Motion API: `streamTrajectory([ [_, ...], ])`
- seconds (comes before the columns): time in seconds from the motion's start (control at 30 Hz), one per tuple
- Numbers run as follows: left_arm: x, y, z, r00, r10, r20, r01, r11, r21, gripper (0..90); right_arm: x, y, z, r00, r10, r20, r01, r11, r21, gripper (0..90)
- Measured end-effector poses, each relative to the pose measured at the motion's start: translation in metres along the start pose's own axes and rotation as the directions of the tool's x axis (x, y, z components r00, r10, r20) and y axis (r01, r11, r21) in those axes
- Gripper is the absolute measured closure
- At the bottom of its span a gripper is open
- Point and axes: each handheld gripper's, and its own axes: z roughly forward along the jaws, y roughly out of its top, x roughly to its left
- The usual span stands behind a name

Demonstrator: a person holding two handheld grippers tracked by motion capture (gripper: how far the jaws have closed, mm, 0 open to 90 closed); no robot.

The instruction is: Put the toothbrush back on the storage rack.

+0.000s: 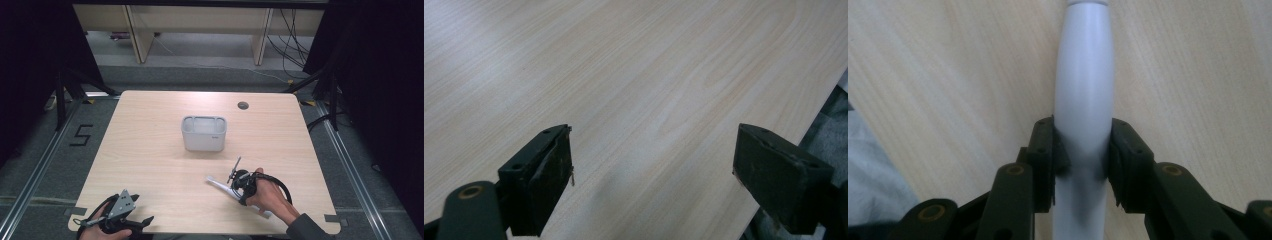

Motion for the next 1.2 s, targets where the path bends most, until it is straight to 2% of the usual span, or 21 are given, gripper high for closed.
streamTrajectory([
  [0.03,0.0,0.0,0.0,1.0,0.004,0.001,-0.004,1.0,0.004,15.6,0.0,-0.001,-0.001,0.9998,-0.001,0.02,0.001,1.0,-0.004,66.8],
  [0.1,0.0,0.0,0.001,1.0,-0.001,0.001,0.001,1.0,-0.001,15.6,0.001,-0.002,-0.003,0.9996,0.025,0.011,-0.025,1.0,-0.002,66.8],
  [0.13,0.001,0.0,0.001,1.0,0.006,0.006,-0.006,1.0,-0.002,15.6,0.002,-0.003,-0.005,0.9991,0.035,0.026,-0.034,0.999,-0.012,66.8],
  [0.23,0.001,0.0,0.0,1.0,0.009,0.002,-0.009,0.9999,0.004,15.6,0.002,-0.005,-0.01,0.9989,0.037,0.029,-0.036,0.999,-0.037,66.8],
  [0.27,0.001,0.0,0.001,1.0,0.007,-0.001,-0.007,1.0,0.003,15.6,0.001,-0.006,-0.012,0.9995,0.021,0.022,-0.02,0.999,-0.045,66.8],
  [0.4,0.001,0.0,0.001,1.0,0.006,-0.004,-0.006,1.0,0.001,15.6,0.002,-0.008,-0.02,0.9991,0.034,0.025,-0.032,0.995,-0.092,66.8],
  [0.47,0.001,0.0,0.001,1.0,-0.002,0.0,0.002,1.0,0.001,15.5,0.001,-0.01,-0.027,0.9992,0.033,0.02,-0.031,0.991,-0.133,66.8],
  [0.57,0.0,0.0,0.0,1.0,0.001,0.0,-0.001,1.0,0.002,15.6,-0.001,-0.014,-0.037,0.9992,0.037,0.012,-0.034,0.977,-0.211,66.8],
  [0.63,0.001,0.0,0.001,1.0,0.001,0.004,-0.001,1.0,-0.002,15.6,-0.003,-0.016,-0.044,0.999,0.044,0.011,-0.04,0.965,-0.259,66.8],
  [0.67,0.001,0.0,0.001,1.0,0.004,0.005,-0.004,1.0,-0.001,15.6,-0.004,-0.017,-0.047,0.9979,0.058,0.03,-0.047,0.959,-0.281,66.8],
  [0.73,0.001,0.0,0.001,1.0,0.001,0.009,-0.001,1.0,0.001,15.5,-0.005,-0.019,-0.052,0.9976,0.07,-0.002,-0.067,0.942,-0.33,66.7],
  [0.87,0.001,0.0,0.001,1.0,-0.001,0.003,0.001,1.0,-0.001,15.6,-0.011,-0.022,-0.057,0.9962,0.087,-0.009,-0.082,0.898,-0.433,66.8],
  [0.9,0.001,0.0,0.001,1.0,-0.001,0.003,0.001,1.0,-0.001,15.6,-0.011,-0.022,-0.057,0.9962,0.087,-0.009,-0.082,0.898,-0.433,66.8],
  [0.93,0.001,0.0,0.001,1.0,0.002,0.003,-0.002,1.0,-0.001,15.6,-0.014,-0.023,-0.059,0.9941,0.105,-0.028,-0.106,0.882,-0.459,66.8],
  [0.97,0.001,0.0,0.001,1.0,-0.001,0.002,0.001,1.0,-0.003,15.6,-0.016,-0.022,-0.059,0.9941,0.107,-0.018,-0.102,0.866,-0.489,66.8],
  [1.0,0.001,0.0,0.001,1.0,-0.002,0.003,0.002,1.0,-0.003,15.6,-0.016,-0.022,-0.06,0.991,0.131,-0.029,-0.128,0.864,-0.487,66.8],
  [1.03,0.002,0.0,0.001,1.0,0.004,0.005,-0.004,1.0,-0.003,15.6,-0.019,-0.021,-0.059,0.9947,0.102,-0.008,-0.091,0.845,-0.527,66.8],
  [1.07,0.001,-0.001,0.001,1.0,0.003,0.007,-0.003,1.0,-0.001,15.6,-0.019,-0.021,-0.061,0.9937,0.109,-0.026,-0.106,0.838,-0.536,66.8],
  [1.1,0.001,-0.001,0.001,1.0,-0.002,0.008,0.002,1.0,-0.001,15.6,-0.021,-0.02,-0.061,0.9932,0.115,-0.015,-0.104,0.828,-0.551,66.8],
  [1.13,0.001,-0.001,0.001,1.0,-0.003,0.002,0.003,1.0,0.002,15.6,-0.018,-0.019,-0.063,0.9889,0.144,-0.038,-0.139,0.812,-0.567,66.8],
  [1.2,0.002,0.0,0.001,1.0,0.003,-0.001,-0.003,1.0,0.001,15.6,-0.025,-0.018,-0.063,0.9945,0.103,-0.017,-0.092,0.794,-0.6,66.8],
])
